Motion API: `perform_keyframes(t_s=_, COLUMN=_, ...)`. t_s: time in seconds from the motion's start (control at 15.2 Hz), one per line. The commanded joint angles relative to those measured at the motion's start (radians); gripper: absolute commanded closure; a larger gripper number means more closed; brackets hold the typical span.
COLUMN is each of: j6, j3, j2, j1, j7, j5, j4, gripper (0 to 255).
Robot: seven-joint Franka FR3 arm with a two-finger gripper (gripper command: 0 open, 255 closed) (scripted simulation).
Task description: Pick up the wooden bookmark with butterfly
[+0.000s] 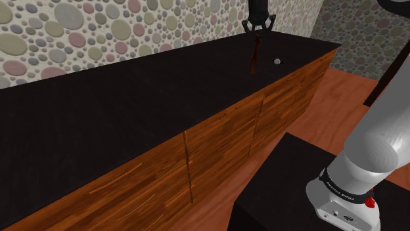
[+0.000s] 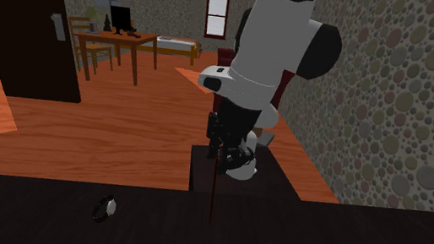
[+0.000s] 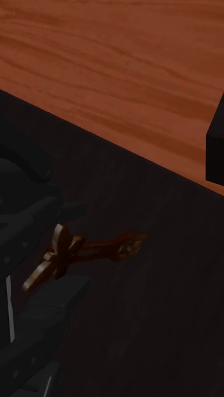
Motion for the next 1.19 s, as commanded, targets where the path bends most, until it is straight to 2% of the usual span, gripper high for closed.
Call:
perform_keyframes(t_s=0.0, j6=-0.004, j3=0.000, j2=0.002, j1=0.000, j7=-0.001, j5=0.000, j4=0.002, gripper=255)
perform_keyframes(t_s=0.99, j6=-0.234, j3=0.001, j2=0.083, j1=0.006, j7=-0.045, j5=-0.008, j4=0.318, gripper=255)
perform_keyframes(t_s=1.12, j6=-0.236, j3=0.001, j2=0.085, j1=0.006, j7=-0.046, j5=-0.008, j4=0.322, gripper=255)
